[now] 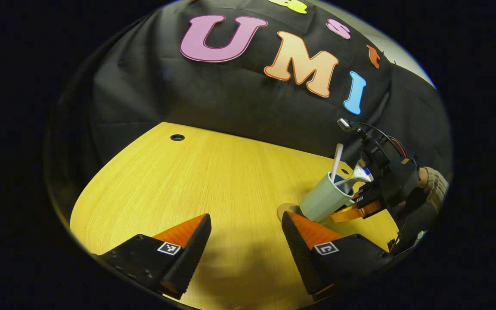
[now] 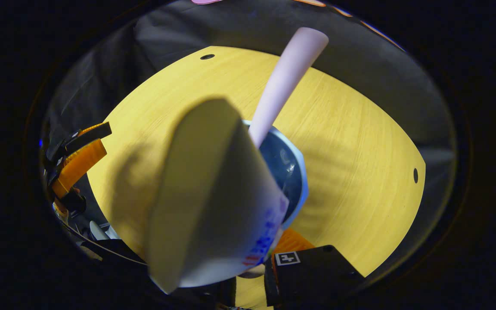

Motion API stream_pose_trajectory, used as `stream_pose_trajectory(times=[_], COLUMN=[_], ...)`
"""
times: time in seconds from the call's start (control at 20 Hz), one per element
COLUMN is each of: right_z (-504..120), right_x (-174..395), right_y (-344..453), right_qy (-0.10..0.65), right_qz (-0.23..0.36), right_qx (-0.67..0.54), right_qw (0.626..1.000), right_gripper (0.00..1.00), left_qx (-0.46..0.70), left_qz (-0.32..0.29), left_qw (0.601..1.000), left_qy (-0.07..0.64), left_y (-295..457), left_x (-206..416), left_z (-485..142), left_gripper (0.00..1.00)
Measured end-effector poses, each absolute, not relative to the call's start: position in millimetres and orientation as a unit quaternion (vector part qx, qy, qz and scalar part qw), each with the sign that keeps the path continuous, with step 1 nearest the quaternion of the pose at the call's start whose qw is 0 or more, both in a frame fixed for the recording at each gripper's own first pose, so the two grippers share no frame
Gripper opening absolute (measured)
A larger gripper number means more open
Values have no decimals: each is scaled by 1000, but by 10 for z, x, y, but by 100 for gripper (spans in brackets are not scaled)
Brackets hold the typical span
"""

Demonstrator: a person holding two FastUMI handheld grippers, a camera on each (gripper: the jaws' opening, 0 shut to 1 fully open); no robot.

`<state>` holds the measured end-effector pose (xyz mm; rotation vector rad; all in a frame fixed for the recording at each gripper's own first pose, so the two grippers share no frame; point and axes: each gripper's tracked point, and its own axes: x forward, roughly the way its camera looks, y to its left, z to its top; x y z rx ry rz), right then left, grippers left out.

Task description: Put the toothbrush and toothpaste on the desktop into the cup, then pick up the cup and place it on the coaster on the desktop.

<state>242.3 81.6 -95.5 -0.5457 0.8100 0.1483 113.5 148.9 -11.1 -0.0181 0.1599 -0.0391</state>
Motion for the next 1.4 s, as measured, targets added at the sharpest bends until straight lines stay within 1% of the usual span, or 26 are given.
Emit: stream_pose_trajectory(times=[0.4,0.95,1.15,1.2,1.35,1.4], right_z=[-1005,-1053,-956,-889,-675,-615], right_x=[2528,2507,2452,2436,2318,2263], right_y=[899,887,950,974,1013,1005], right_qy=[403,422,424,418,393,386], right_qz=[67,66,80,85,92,92], right_qx=[-283,-296,-281,-275,-261,-252], right_qw=[867,854,857,862,877,883], right_gripper=[32,34,37,41,89,89], left_qx=[-22,-28,-30,-31,-28,-25], left_qz=[-7,-1,0,0,-3,-3], left_qw=[996,995,995,994,995,995], left_qy=[90,101,99,100,100,100], left_y=[1741,1753,1742,1735,1684,1659], left_x=[1088,1024,1008,1005,968,965], left_z=[-155,-225,-217,-217,-207,-208], left_gripper=[95,96,96,96,96,96])
